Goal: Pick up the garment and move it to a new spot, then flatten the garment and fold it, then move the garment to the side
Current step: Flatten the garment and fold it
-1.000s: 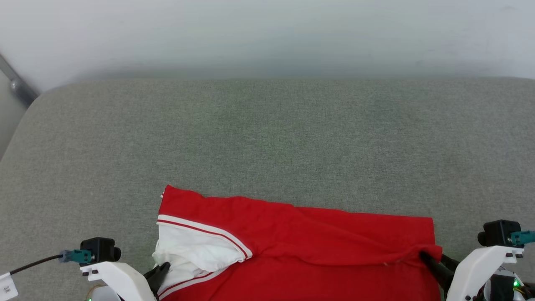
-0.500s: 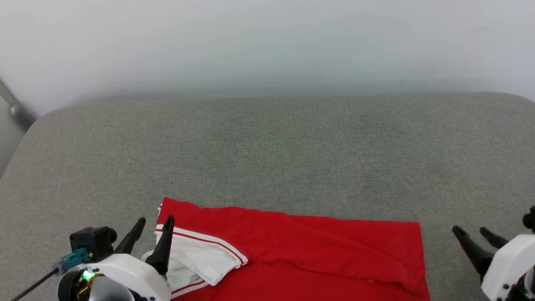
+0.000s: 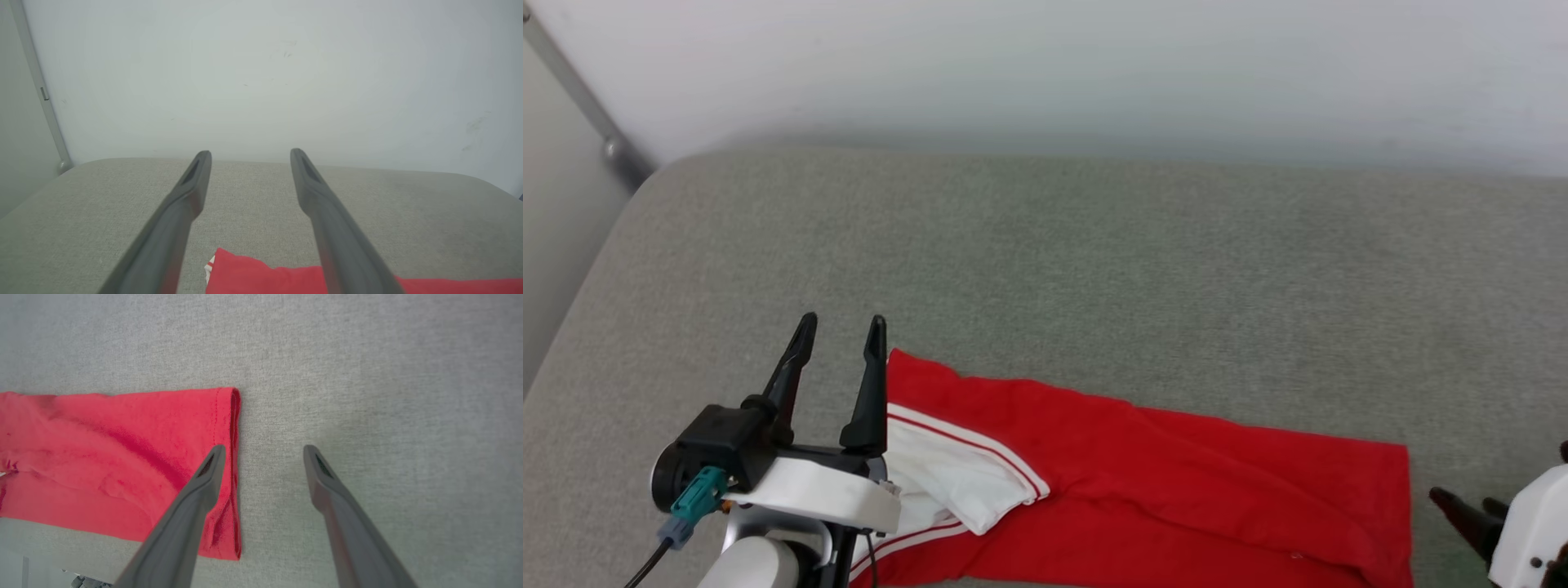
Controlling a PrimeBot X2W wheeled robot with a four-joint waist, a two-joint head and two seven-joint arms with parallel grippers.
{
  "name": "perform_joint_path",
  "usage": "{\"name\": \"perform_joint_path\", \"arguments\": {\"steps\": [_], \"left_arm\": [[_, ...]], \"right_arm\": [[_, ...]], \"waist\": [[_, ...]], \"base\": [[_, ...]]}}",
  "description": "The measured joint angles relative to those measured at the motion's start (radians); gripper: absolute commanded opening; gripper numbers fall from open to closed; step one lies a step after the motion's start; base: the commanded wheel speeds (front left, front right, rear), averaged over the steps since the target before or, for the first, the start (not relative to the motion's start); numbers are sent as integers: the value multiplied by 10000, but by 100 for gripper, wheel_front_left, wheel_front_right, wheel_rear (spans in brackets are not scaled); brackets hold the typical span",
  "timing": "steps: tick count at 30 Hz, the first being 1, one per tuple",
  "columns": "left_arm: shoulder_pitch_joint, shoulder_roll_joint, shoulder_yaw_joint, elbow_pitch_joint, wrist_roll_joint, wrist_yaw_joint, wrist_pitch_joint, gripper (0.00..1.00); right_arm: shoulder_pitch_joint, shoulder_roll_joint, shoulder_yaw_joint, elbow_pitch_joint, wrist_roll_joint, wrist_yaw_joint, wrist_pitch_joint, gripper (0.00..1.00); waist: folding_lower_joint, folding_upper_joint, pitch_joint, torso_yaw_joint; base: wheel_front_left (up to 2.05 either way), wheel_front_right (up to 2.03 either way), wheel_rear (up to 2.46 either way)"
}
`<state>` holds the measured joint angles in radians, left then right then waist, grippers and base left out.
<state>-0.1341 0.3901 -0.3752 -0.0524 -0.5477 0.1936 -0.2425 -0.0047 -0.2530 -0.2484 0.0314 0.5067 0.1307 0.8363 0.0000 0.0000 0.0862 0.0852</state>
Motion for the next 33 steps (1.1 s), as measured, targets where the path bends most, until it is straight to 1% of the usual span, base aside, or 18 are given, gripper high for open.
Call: {"name": "perform_joint_path", "arguments": {"steps": [3,6,11,12,13,14,17,20,26,29,33], "left_arm": [[-192,-165,-6,-8,90,-81,-77,100],[-334,-196,27,12,280,-123,-136,100],[-421,-238,29,52,569,-165,-161,100],[-429,-242,27,56,608,-167,-161,100],[-443,-222,-4,81,677,-167,-163,100],[-446,-205,-25,109,734,-165,-163,100],[-433,-174,-56,188,777,-161,-157,100],[-327,-98,-81,291,788,-153,-146,100],[-100,67,-161,309,940,71,90,100],[-29,163,-194,222,1034,182,211,100],[124,236,-253,157,1085,303,374,100]], "right_arm": [[-107,320,40,416,161,0,111,100],[-335,629,88,825,299,0,190,100],[-585,842,56,1302,491,0,581,100],[-611,851,56,1323,516,0,669,64],[-650,851,48,1360,568,0,732,10],[-675,859,52,1394,579,0,757,0],[-686,940,224,1413,667,2,798,0],[-719,884,420,1333,727,0,788,0],[-878,491,815,951,811,0,704,0],[-941,303,756,848,779,2,775,0],[-1081,61,119,951,548,2,982,0]], "waist": [[1,0,306,246],[2,0,602,446],[1,0,885,710],[2,0,901,735],[1,0,899,741],[1,0,883,734],[1,0,784,686],[1,0,613,613],[1,0,195,341],[1,0,30,133],[1,0,-179,-149]], "base": [[0,0,0],[0,0,0],[0,0,0],[0,0,0],[0,0,0],[0,0,0],[0,0,0],[0,0,0],[0,0,0],[0,0,0],[0,0,0]]}}
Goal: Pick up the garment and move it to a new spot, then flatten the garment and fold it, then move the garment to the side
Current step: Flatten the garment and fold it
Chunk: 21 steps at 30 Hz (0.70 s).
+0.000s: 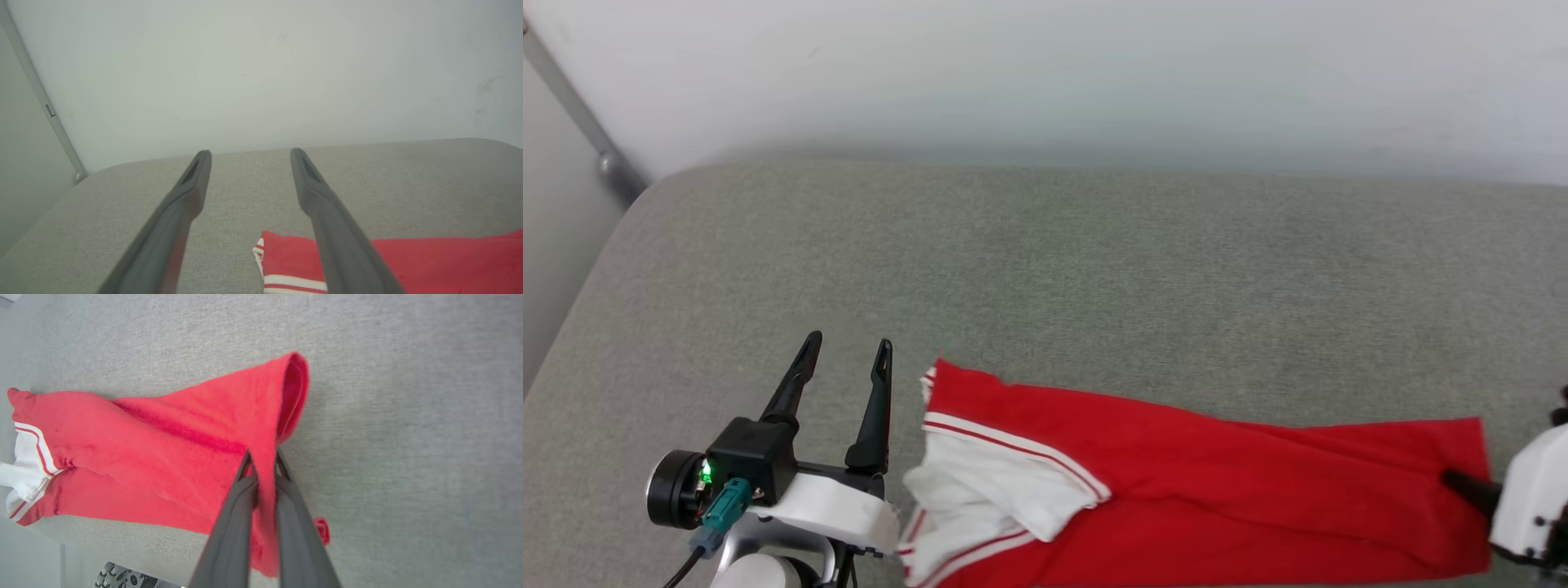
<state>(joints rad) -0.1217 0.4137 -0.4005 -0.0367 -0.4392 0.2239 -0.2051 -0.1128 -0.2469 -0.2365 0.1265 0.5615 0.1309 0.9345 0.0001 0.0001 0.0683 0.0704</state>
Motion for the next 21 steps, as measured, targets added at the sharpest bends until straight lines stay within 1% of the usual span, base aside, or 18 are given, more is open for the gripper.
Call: {"name": "perform_joint_path", "arguments": {"steps": [6,9,11,14,16,17,19,21], "left_arm": [[81,33,-86,12,56,67,40,100],[134,46,-88,27,67,140,38,100],[191,84,-90,48,84,153,35,100],[203,92,-94,65,82,188,25,100],[219,94,-94,59,82,226,2,100],[224,100,-96,54,81,226,2,100],[222,102,-109,54,75,224,6,100],[185,79,-182,50,67,207,35,100]], "right_arm": [[-159,-644,-1538,251,-418,0,274,0],[-375,-679,-2102,334,-451,0,529,0],[-490,-380,-2424,437,-410,0,943,0],[-662,585,-2711,495,13,-2,1802,0],[-737,1294,-2698,422,301,-2,2332,0],[-756,1528,-2652,360,424,-2,2527,0],[-802,1791,-2573,286,968,-2,2836,0],[-803,1896,-2406,295,1639,-2,3062,0]], "waist": [[-1,0,-227,-342],[0,0,-286,-475],[-1,0,-325,-548],[-1,0,-364,-606],[0,0,-370,-627],[0,0,-359,-623],[-1,0,-338,-592],[-1,0,-315,-523]], "base": [[0,0,0],[0,0,0],[0,0,0],[0,0,0],[0,0,0],[0,0,0],[0,0,0],[0,0,0]]}}
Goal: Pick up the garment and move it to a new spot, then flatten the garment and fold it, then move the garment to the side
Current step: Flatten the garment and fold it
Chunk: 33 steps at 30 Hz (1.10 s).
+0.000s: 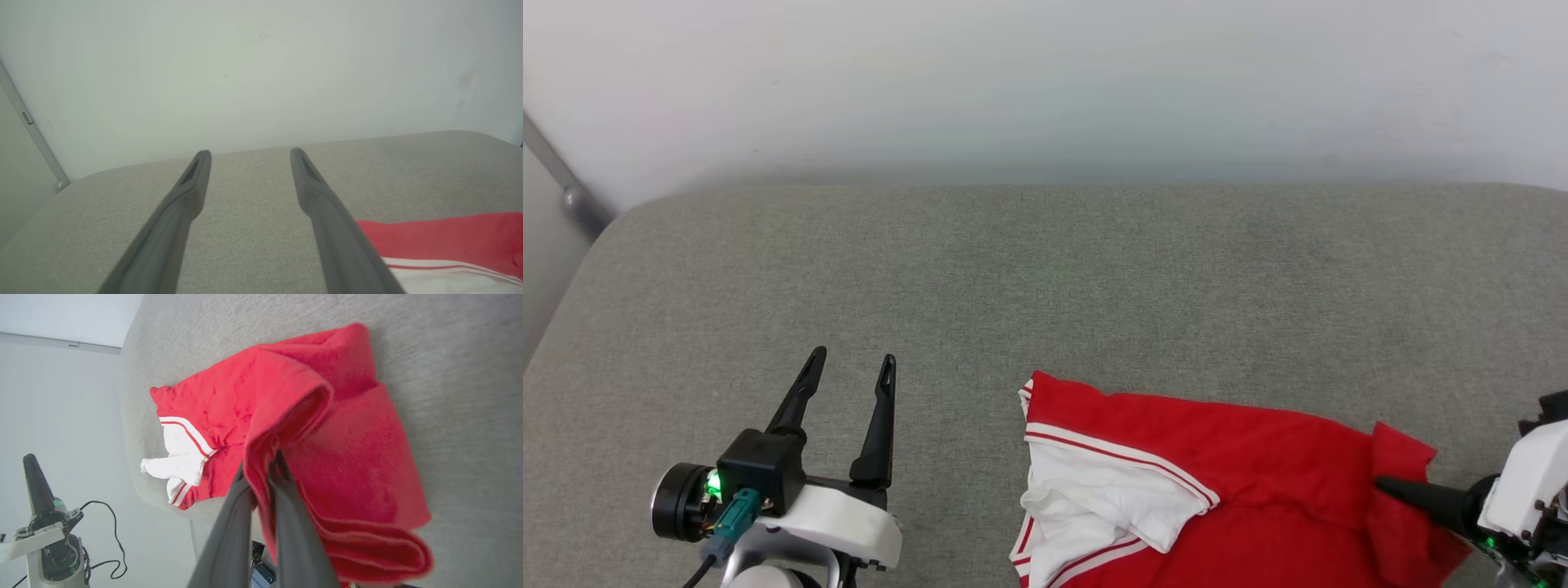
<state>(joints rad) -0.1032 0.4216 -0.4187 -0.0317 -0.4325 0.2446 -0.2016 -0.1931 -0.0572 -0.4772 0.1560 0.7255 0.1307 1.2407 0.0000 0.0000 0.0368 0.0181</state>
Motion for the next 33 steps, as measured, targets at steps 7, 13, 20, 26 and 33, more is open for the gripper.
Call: {"name": "perform_joint_path", "arguments": {"steps": [7,13,20,26,33], "left_arm": [[-162,-48,-157,8,-2,-79,98,100],[-432,-159,-314,140,-19,-247,94,100],[-685,-322,-339,343,-31,-320,-86,100],[-685,-410,-318,510,-92,-309,-221,100],[-652,-460,-309,671,-109,-242,-307,100]], "right_arm": [[-153,56,2660,1160,3298,0,-1346,0],[-733,58,5365,1958,4813,0,-3225,0],[-1451,69,7319,3049,4844,0,-4922,38],[-1883,67,8136,3405,4456,-2,-5747,100],[-2051,-999,8817,1576,3135,0,-6702,100]], "waist": [[0,0,142,259],[0,0,278,615],[0,0,539,1068],[0,0,652,1181],[0,0,495,951]], "base": [[0,0,0],[0,0,0],[0,0,0],[0,0,0],[0,0,0]]}}
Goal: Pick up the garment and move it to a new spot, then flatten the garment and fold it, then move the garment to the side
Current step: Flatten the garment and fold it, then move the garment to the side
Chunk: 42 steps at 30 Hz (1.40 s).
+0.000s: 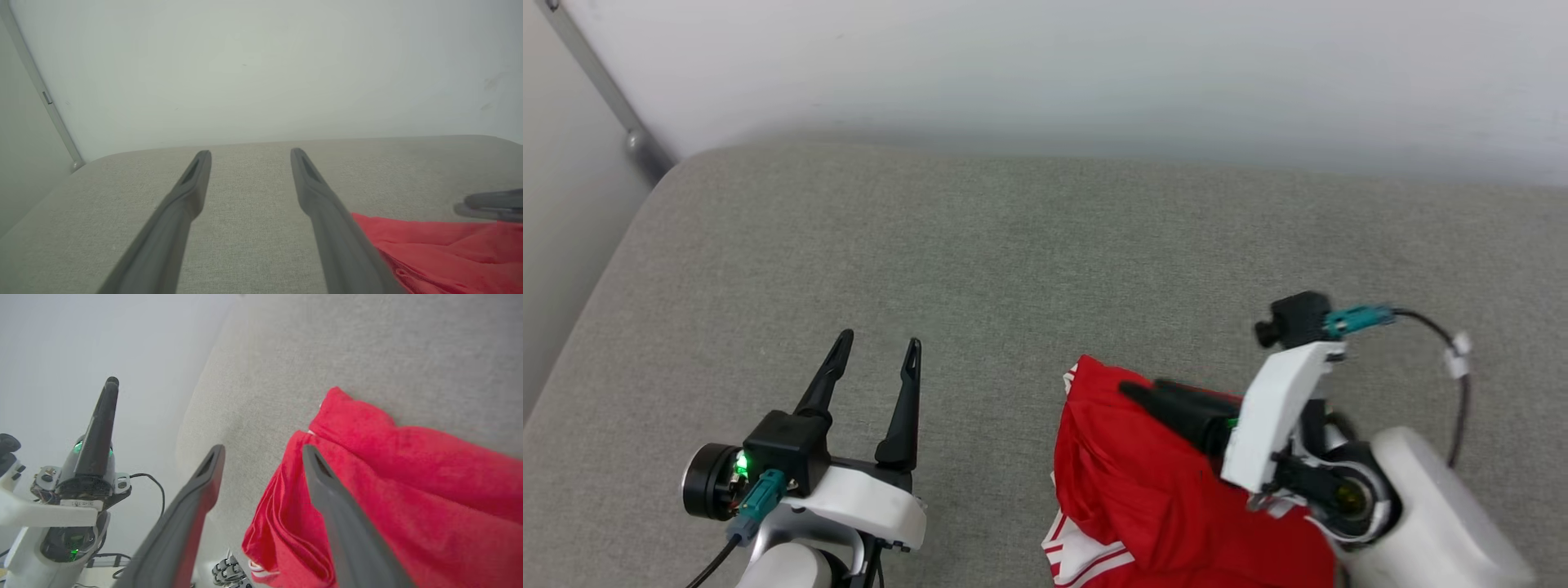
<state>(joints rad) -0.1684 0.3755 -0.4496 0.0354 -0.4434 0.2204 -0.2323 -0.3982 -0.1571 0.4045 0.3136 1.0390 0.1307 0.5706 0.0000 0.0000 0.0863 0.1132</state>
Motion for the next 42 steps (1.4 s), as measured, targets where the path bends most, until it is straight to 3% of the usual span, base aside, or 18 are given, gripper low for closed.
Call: {"name": "perform_joint_path", "arguments": {"steps": [3,6,10,14,19,26,42], "left_arm": [[45,4,50,31,-12,65,-12,100],[134,8,102,48,-40,169,-35,100],[294,44,209,86,-123,270,-44,100],[590,142,399,128,-280,385,-84,100],[971,230,593,117,-383,575,-100,100],[1331,318,604,36,-451,711,-84,100],[1494,374,573,-6,-527,836,-38,100]], "right_arm": [[175,-934,-100,-729,-1570,2,-1032,100],[633,-1666,-924,-934,-3338,0,-1981,100],[1582,-1804,-2343,-1365,-5030,0,-2759,100],[2634,-1498,-3657,-1906,-5971,0,-3024,100],[3509,-769,-4443,-3080,-6608,0,-3916,100],[4180,-201,-4422,-3891,-7271,0,-5329,100],[4273,40,-4282,-3841,-7538,2,-5325,100]], "waist": [[0,0,-83,-185],[-1,0,-161,-399],[0,0,-325,-670],[-1,1,-547,-955],[-1,0,-835,-1230],[-1,0,-999,-1372],[-1,0,-979,-1352]], "base": [[0,0,0],[0,0,0],[0,0,0],[0,0,0],[0,0,0],[0,0,0],[0,0,0]]}}
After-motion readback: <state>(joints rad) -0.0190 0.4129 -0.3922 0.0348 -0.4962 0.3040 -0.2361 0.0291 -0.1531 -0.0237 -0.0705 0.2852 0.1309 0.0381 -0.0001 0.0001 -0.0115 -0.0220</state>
